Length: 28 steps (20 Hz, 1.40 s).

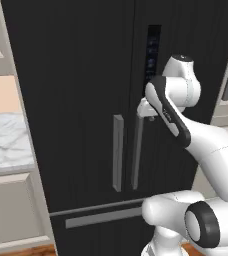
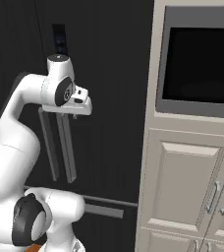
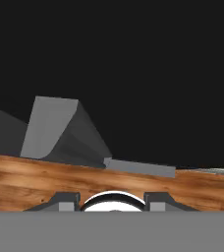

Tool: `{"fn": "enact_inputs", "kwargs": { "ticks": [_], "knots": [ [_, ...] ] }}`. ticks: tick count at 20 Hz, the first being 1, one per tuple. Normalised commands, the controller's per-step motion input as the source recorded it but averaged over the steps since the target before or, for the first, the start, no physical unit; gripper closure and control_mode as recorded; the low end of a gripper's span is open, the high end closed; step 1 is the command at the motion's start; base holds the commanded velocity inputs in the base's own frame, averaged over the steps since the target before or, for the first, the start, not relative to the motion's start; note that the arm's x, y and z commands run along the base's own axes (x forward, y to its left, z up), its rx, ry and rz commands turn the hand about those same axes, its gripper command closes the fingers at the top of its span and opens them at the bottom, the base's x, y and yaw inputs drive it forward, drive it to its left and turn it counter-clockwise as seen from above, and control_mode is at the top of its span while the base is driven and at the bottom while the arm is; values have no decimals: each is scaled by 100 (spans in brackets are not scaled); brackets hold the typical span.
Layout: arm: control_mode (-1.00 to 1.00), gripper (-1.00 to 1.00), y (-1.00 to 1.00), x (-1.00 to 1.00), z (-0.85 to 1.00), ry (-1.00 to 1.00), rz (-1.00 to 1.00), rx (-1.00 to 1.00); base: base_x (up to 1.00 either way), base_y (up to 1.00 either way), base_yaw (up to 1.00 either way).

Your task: Open the fridge, grab two sodas, and place both sodas inside the bowl with ice on the dining counter.

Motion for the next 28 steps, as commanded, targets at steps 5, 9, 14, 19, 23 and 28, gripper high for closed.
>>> {"fn": "enact_inputs", "kwargs": {
  "ticks": [5,9,14,19,23,28],
  "knots": [
    [100,-100,0,0,0,0,0,0,-53,44,-7],
    [100,-100,0,0,0,0,0,0,-48,62,-10],
    [100,-100,0,0,0,0,0,0,-49,2,-1],
    [100,-100,0,0,0,0,0,0,-10,-24,3],
    [-100,-100,-16,0,-10,-8,2,-3,0,-15,3],
    [-100,-100,-32,3,-46,-22,0,-14,0,0,0]
  ]
}}
